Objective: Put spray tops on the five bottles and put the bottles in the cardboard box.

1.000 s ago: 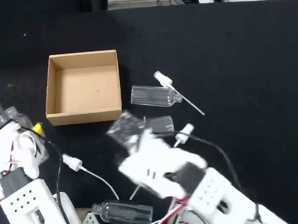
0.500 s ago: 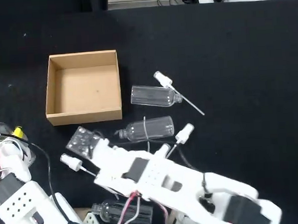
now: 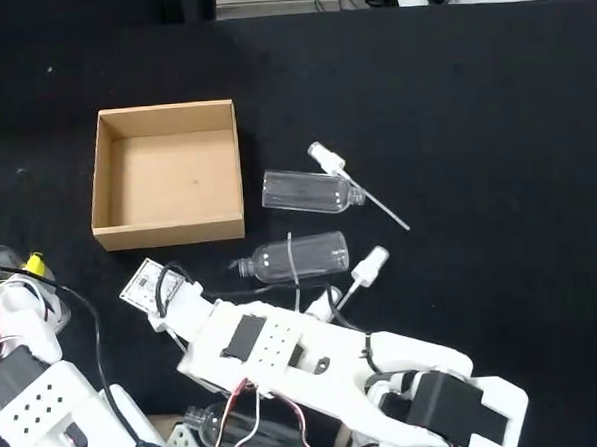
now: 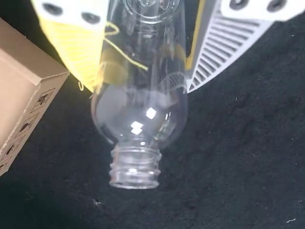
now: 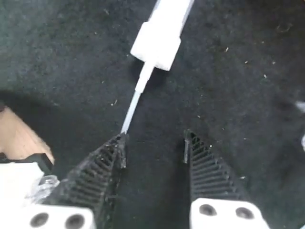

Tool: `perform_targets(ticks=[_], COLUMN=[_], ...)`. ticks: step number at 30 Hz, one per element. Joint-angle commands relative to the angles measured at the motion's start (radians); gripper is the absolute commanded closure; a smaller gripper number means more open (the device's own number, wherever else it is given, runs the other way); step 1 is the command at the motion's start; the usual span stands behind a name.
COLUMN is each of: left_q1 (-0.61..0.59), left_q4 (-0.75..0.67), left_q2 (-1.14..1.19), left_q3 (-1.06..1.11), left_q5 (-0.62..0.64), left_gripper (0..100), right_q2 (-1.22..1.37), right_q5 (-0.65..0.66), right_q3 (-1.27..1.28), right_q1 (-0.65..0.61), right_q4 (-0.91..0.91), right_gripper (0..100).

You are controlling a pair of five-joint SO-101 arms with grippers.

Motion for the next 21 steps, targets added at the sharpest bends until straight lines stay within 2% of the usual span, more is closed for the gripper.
perform_targets(ticks=[1, 6, 11, 16, 21], left_q1=[-0.008, -0.010, -0.053, -0.088, -0.088], left_q4=[-0.025, -0.025, -0.025, -0.026, -0.026], left_q2=[-0.018, -0.018, -0.018, -0.018, -0.018], left_q3=[-0.004, -0.004, -0.010, -0.012, -0.012], left_q5=[0.000, 0.003, 0.005, 0.005, 0.005], left_gripper=[76, 76, 76, 76, 76], right_q2=[-0.035, -0.111, -0.082, 0.002, 0.140], right_q5=[-0.011, -0.012, -0.031, -0.181, -0.189], right_q3=[-0.084, -0.148, -0.128, -0.136, -0.182], right_q1=[-0.008, -0.012, -0.012, -0.014, -0.014], right_q4=[-0.005, 0.107, -0.061, -0.229, -0.288], right_gripper=[83.2, 83.2, 83.2, 83.2, 83.2])
